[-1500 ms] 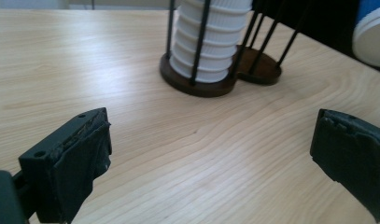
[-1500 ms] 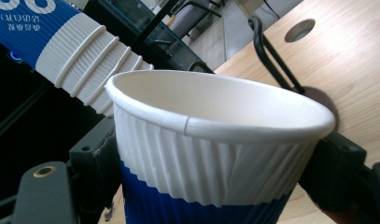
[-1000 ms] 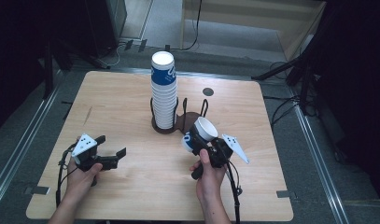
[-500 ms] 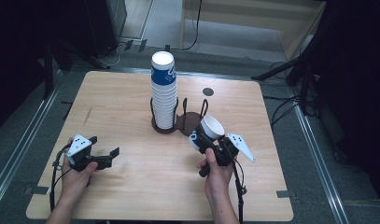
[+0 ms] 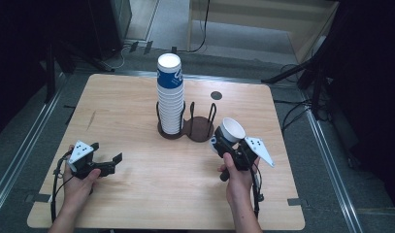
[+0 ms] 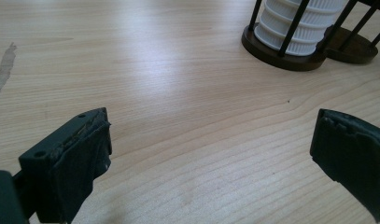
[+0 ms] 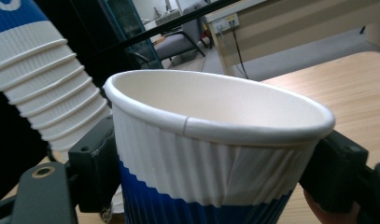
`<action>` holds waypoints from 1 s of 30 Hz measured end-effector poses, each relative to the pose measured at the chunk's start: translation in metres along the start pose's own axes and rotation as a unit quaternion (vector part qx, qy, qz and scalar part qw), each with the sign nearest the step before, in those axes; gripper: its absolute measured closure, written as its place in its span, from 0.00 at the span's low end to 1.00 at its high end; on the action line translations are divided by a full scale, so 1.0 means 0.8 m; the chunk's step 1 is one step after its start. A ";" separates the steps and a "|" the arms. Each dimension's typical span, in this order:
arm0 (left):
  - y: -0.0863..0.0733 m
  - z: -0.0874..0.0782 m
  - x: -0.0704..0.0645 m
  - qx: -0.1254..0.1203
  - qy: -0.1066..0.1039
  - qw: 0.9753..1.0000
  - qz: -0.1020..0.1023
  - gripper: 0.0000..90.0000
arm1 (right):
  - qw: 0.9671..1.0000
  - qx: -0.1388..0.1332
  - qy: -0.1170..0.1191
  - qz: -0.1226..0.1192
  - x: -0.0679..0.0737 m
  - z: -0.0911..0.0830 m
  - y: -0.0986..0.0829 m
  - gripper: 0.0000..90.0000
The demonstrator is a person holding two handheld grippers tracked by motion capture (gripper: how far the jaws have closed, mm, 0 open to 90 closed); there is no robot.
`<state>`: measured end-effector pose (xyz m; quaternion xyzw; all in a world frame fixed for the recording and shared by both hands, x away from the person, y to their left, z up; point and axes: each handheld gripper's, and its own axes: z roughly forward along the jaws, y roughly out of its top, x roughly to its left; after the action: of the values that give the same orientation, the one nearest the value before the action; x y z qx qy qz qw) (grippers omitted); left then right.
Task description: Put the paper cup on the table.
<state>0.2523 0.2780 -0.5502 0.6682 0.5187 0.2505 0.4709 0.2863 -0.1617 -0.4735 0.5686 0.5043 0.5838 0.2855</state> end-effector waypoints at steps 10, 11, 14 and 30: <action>-0.001 -0.001 0.002 -0.003 0.002 1.000 -0.011 0.00 | 0.999 -0.010 -0.030 -0.030 -0.027 0.012 0.008 0.21; -0.001 -0.001 0.002 -0.003 0.003 1.000 -0.011 0.00 | 0.999 -0.009 -0.033 -0.034 -0.029 0.014 0.008 0.21; -0.001 -0.002 0.002 -0.003 0.003 1.000 -0.013 0.00 | 0.998 -0.006 -0.038 -0.045 -0.035 0.022 0.006 0.21; -0.001 -0.002 0.006 -0.002 0.003 1.000 -0.028 0.00 | 0.991 -0.023 -0.091 -0.098 -0.061 0.070 -0.004 0.21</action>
<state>0.2524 0.2828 -0.5508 0.6519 0.5380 0.2398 0.4776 0.3479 -0.1903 -0.5039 0.5606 0.5157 0.5101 0.3994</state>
